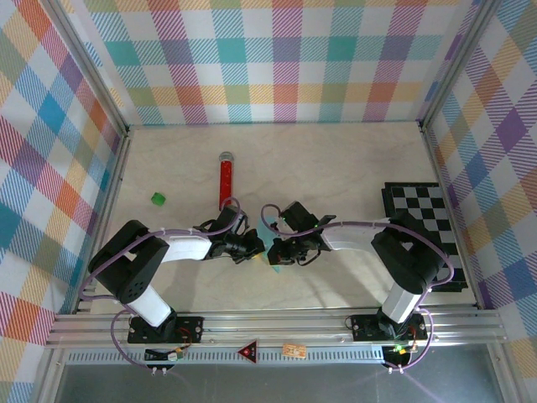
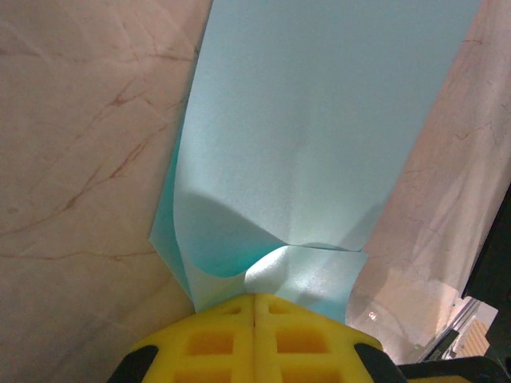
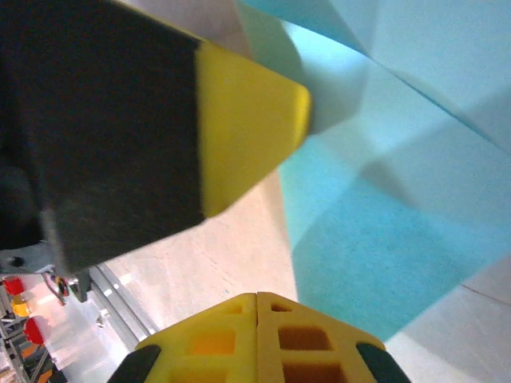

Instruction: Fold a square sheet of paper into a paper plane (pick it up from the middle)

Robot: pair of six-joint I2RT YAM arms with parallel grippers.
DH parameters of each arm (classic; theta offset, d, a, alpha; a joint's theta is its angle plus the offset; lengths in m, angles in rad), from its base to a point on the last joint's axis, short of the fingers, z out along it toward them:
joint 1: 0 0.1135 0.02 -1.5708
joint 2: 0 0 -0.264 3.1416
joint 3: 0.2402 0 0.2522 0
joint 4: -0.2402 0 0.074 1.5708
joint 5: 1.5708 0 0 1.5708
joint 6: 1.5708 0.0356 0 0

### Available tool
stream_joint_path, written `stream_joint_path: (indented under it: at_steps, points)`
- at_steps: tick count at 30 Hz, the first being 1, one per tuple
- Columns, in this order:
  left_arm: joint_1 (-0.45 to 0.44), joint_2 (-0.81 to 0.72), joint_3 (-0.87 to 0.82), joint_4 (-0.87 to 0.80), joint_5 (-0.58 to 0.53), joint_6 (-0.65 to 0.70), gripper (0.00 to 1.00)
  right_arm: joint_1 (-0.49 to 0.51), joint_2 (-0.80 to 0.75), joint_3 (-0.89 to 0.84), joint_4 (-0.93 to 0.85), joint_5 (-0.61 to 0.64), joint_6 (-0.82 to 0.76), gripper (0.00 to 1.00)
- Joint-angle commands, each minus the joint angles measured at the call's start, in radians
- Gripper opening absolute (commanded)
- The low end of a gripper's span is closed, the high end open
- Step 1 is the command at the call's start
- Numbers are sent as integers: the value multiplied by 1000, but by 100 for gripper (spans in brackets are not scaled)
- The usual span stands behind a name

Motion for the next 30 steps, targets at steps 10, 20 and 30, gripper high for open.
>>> stream_joint_path:
  at_steps: [10, 20, 30]
  points:
    - [-10, 50, -19, -89, -42, 22, 0, 8, -89, -60, -56, 11, 7, 5]
    - [-10, 44, -22, -83, -44, 19, 0, 15, -60, 20, -10, -5, 38, 8]
    - [-10, 55, -21, -83, -48, 21, 0, 23, 17, -39, 49, 74, 73, 10]
